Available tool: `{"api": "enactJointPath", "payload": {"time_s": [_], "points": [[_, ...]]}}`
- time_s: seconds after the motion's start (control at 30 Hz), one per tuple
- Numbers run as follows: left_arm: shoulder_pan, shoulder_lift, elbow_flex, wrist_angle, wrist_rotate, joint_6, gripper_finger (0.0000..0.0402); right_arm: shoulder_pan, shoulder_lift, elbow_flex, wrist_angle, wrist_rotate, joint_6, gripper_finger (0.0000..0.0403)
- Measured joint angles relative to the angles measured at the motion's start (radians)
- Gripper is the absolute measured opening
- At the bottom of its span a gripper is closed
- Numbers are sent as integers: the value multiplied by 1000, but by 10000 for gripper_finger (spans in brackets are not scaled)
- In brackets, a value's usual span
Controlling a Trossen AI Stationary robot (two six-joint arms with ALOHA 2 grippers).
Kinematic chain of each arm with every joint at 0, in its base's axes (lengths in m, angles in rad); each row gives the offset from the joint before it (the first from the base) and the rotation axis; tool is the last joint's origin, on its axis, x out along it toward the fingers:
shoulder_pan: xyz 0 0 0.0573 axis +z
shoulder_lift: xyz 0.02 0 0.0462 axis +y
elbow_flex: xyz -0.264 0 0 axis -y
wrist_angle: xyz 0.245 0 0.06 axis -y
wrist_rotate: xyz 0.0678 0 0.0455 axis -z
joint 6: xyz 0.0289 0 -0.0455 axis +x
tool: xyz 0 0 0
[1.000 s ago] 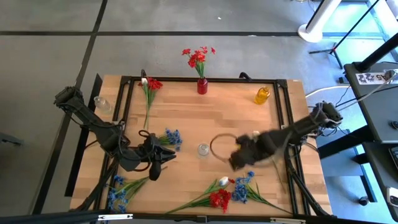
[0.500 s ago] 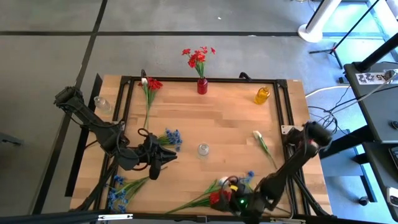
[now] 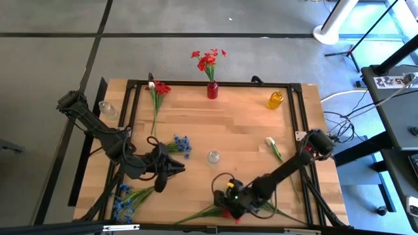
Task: Sort flowers into vase by color
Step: Put the bottom red flower into the red vase
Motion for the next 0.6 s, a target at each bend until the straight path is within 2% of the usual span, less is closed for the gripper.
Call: {"api": "enactJointPath", "payload": {"time_s": [0.1, 0.33, 0.47, 0.6], "points": [[-7, 0, 0, -2, 38, 24, 74, -12, 9, 1, -37, -84, -10, 296], [-12, 0, 0, -2, 40, 98, 74, -9, 35, 1, -127, -196, 4, 290], [-12, 0, 0, -2, 37, 123, 74, -10, 39, 3, -184, -224, 7, 256], [-12, 0, 0, -3, 37, 147, 74, -23, 40, 4, -225, -223, -3, 194]]}}
